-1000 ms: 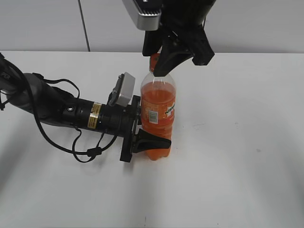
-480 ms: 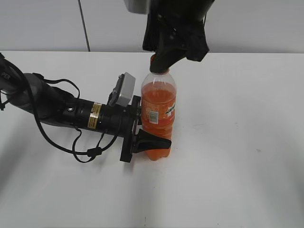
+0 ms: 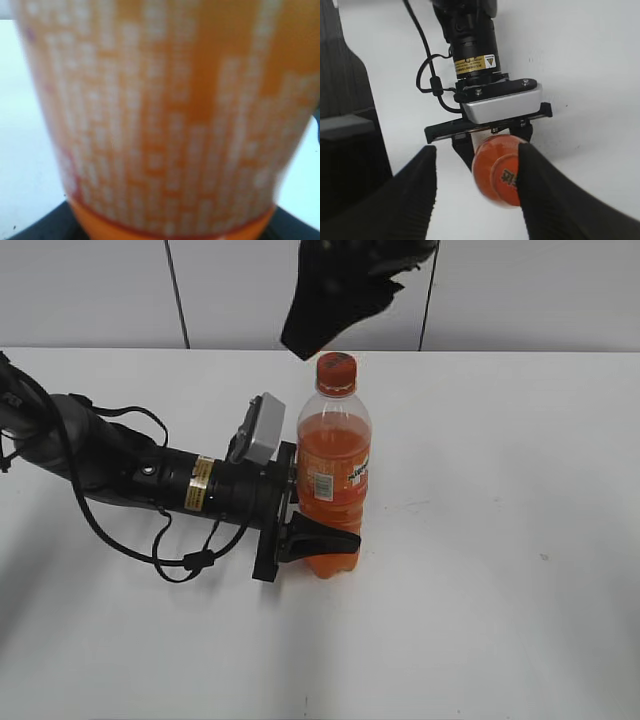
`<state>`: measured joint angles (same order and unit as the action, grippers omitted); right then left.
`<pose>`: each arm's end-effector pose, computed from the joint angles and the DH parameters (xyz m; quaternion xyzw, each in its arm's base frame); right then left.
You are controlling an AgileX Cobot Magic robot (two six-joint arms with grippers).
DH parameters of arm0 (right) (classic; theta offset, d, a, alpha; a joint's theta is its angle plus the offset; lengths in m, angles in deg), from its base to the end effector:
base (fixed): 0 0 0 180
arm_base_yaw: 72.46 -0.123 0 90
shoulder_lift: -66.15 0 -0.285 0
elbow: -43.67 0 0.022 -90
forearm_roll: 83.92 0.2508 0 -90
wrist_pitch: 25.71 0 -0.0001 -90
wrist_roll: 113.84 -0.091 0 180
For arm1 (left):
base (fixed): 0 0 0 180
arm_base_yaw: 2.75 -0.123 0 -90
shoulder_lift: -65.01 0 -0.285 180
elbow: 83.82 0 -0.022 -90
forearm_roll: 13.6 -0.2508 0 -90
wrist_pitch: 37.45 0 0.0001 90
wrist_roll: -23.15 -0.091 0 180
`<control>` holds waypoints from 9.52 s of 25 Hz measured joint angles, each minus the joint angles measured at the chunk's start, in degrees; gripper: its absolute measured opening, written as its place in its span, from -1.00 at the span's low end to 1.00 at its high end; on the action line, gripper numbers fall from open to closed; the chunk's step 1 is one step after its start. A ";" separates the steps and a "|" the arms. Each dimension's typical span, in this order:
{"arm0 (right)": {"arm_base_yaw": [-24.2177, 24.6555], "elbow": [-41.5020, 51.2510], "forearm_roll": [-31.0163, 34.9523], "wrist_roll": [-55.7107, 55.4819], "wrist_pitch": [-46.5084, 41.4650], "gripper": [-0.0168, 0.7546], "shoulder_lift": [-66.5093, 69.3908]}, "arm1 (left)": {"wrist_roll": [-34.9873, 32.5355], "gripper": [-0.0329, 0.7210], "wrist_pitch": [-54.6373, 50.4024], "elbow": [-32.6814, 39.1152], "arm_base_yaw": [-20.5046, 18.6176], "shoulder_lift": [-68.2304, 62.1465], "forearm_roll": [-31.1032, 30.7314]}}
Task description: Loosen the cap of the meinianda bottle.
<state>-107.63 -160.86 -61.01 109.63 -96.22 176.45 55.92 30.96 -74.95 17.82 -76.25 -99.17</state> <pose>0.2942 0.2481 0.3541 -0.5874 0.7587 0.1817 0.2151 0.3343 -0.2155 0.0690 0.5865 0.5455 -0.4495 0.3954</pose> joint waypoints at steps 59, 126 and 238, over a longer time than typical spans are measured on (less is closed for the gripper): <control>-0.05 0.00 -8.61 -71.55 0.00 -0.14 5.07 | 1.80 0.15 0.10 0.00 0.00 0.00 0.01; 0.00 -0.17 -4.10 49.90 -0.80 -0.23 5.07 | 1.07 0.15 0.56 -0.06 -0.16 0.05 -2.03; -0.05 0.04 -8.39 -67.30 0.05 -0.07 4.82 | 1.72 0.15 0.57 -0.06 -0.06 0.05 -2.08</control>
<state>-107.68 -160.82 -69.40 42.34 -96.17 181.28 57.64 31.53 -75.01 17.76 -76.20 -101.26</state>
